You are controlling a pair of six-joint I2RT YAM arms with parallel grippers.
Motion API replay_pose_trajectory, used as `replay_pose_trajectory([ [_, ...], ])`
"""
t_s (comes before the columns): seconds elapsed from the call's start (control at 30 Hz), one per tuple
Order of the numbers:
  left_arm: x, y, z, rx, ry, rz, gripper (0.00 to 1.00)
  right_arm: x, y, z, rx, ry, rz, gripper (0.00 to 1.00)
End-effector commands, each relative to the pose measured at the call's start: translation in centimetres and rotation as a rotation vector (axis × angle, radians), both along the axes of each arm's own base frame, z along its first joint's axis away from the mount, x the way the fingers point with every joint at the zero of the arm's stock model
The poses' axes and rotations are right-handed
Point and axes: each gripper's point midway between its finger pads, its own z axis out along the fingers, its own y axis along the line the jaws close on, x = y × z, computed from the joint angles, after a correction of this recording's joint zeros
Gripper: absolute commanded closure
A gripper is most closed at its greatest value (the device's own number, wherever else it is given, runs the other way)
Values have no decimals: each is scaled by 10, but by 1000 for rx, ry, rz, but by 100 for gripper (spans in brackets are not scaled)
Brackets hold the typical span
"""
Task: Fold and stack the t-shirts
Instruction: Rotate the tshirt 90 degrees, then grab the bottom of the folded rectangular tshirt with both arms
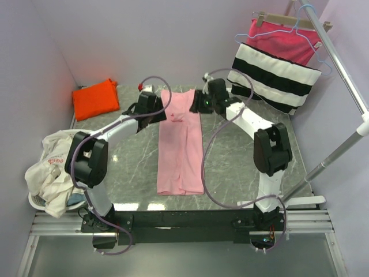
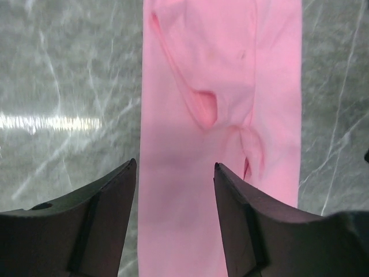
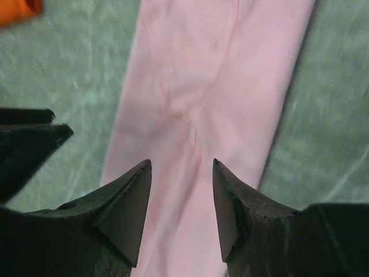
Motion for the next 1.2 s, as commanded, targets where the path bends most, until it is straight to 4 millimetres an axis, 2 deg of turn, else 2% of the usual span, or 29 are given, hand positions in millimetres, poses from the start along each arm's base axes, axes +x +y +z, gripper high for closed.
replay_pose_trajectory([
  [0.0, -55, 2, -15, -3, 95, -4, 39, -65, -22, -23, -59, 139, -2, 46],
  [0.03, -68, -2, -19, -12, 118, -7, 38, -76, -29, -6, -52, 108, -12, 45],
  [0.07, -91, 3, -39, -3, 179, -7, 38, -96, -39, -23, -75, 154, -14, 44],
  [0.1, -104, 3, -36, -20, 186, -10, 38, -111, -45, -27, -89, 179, -10, 44],
  [0.13, -118, -2, -39, -46, 211, -8, 38, -131, -52, -25, -88, 189, -11, 44],
  [0.17, -138, 0, -45, -58, 233, -14, 38, -141, -55, -25, -84, 198, -5, 44],
  [0.2, -153, -7, -47, -65, 250, -37, 38, -154, -59, -26, -83, 222, -5, 43],
  [0.23, -164, -9, -48, -81, 264, -26, 37, -171, -62, -27, -75, 235, 3, 43],
  [0.43, -230, -6, -57, -122, 345, -9, 36, -249, -54, -45, -45, 367, 79, 42],
  [0.5, -252, -4, -63, -137, 368, -14, 36, -271, -41, -47, -17, 391, 116, 41],
  [0.6, -277, 0, -74, -174, 411, 10, 36, -305, -34, -66, -17, 452, 150, 40],
  [0.63, -285, 3, -81, -170, 424, 12, 36, -311, -32, -69, -19, 460, 156, 40],
  [0.7, -293, -1, -81, -196, 428, 4, 36, -319, -31, -74, -17, 474, 144, 40],
  [0.8, -309, -3, -91, -196, 469, -7, 36, -334, -39, -91, -17, 522, 116, 39],
  [0.9, -323, -7, -103, -192, 505, -21, 36, -341, -41, -100, -4, 551, 104, 39],
  [1.17, -323, -5, -114, -169, 499, -17, 34, -339, -30, -116, 18, 580, 122, 39],
])
